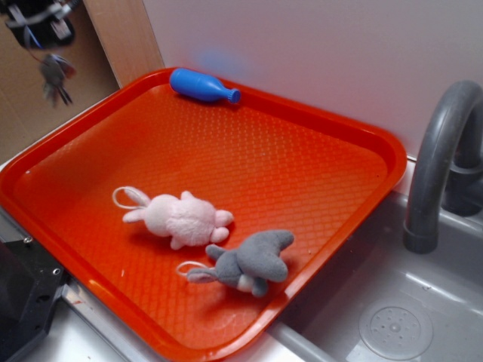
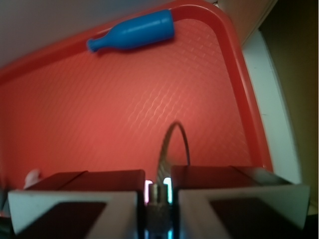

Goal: Grab the silver keys.

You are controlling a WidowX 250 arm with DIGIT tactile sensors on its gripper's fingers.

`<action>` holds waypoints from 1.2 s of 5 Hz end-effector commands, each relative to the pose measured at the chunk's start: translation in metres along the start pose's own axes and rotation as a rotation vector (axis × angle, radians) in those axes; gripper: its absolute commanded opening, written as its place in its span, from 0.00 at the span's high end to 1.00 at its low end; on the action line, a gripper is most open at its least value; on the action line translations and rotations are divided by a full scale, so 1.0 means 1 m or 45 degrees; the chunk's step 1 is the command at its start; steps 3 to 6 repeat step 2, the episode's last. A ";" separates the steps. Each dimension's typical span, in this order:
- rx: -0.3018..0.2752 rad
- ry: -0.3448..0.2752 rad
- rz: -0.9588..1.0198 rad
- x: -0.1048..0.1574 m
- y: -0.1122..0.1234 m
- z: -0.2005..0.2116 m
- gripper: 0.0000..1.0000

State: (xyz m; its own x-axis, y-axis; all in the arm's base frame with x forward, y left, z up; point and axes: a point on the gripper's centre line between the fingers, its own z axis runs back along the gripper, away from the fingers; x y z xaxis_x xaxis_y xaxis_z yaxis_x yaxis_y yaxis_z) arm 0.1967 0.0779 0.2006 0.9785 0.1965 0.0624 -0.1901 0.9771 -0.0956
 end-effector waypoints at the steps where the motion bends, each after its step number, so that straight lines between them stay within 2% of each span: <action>1: 0.037 -0.131 -0.188 0.000 -0.039 0.084 1.00; 2: 0.049 -0.111 -0.181 0.007 -0.036 0.076 1.00; 6: 0.049 -0.111 -0.181 0.007 -0.036 0.076 1.00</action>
